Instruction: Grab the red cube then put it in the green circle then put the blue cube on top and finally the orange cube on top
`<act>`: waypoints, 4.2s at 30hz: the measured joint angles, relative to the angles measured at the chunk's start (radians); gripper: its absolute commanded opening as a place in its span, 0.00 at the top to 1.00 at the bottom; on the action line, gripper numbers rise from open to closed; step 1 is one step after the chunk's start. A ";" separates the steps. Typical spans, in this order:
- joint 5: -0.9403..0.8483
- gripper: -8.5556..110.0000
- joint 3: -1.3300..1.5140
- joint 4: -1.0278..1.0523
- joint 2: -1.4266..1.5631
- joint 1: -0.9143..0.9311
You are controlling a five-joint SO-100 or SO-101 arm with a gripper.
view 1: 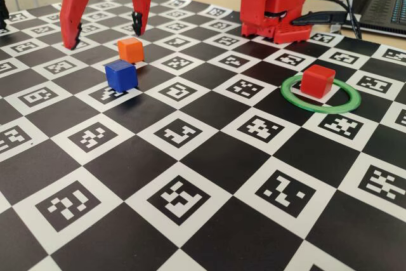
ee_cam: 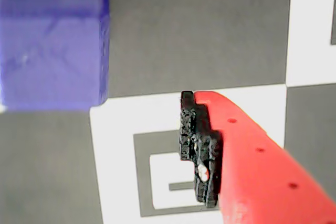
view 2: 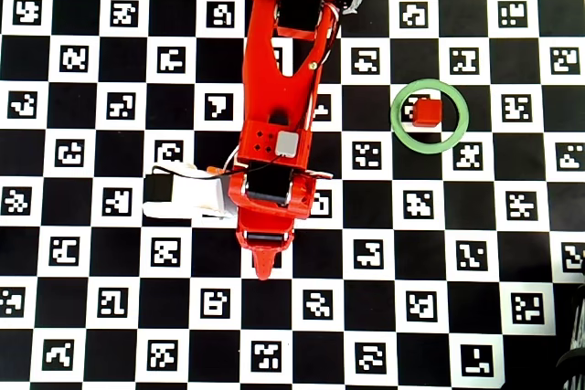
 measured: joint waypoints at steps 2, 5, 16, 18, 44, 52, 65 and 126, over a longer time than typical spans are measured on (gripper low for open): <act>0.006 0.50 0.026 -0.029 -0.005 0.000; 0.015 0.50 0.061 -0.071 -0.011 0.000; 0.031 0.51 0.104 -0.183 -0.071 -0.008; 0.031 0.51 0.104 -0.192 -0.083 -0.011; 0.054 0.51 0.104 -0.209 -0.104 -0.014; 0.066 0.52 0.104 -0.218 -0.114 -0.014; 0.077 0.55 0.104 -0.224 -0.118 -0.014; 0.160 0.88 0.152 0.078 0.278 -0.037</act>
